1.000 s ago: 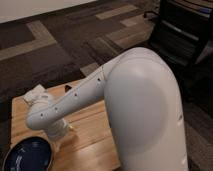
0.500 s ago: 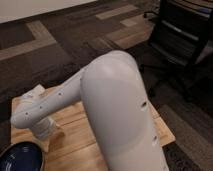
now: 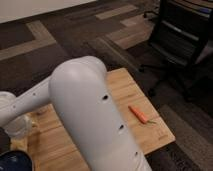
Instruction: Push the ceramic bowl across the table
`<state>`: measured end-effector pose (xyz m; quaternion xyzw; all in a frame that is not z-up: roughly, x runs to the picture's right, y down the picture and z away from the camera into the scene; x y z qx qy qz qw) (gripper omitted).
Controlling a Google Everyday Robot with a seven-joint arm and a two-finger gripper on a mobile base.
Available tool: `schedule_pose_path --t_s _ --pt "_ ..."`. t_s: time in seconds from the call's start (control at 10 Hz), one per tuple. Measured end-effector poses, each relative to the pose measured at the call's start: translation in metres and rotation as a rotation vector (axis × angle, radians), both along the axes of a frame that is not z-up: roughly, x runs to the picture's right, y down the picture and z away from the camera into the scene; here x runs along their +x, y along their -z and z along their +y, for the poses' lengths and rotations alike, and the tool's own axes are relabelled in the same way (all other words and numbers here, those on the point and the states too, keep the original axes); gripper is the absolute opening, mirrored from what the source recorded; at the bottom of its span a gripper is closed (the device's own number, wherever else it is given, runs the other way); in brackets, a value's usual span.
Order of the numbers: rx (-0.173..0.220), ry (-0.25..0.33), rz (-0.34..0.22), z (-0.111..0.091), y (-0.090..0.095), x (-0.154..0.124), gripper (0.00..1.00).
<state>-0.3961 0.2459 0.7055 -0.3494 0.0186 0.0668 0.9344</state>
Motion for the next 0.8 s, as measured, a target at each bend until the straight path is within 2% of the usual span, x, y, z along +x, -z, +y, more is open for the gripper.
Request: schedule_pose_path --t_s 0.8 --pt "0.001 0.000 0.002 -0.0021 -0.0013 0.0013 0.65"
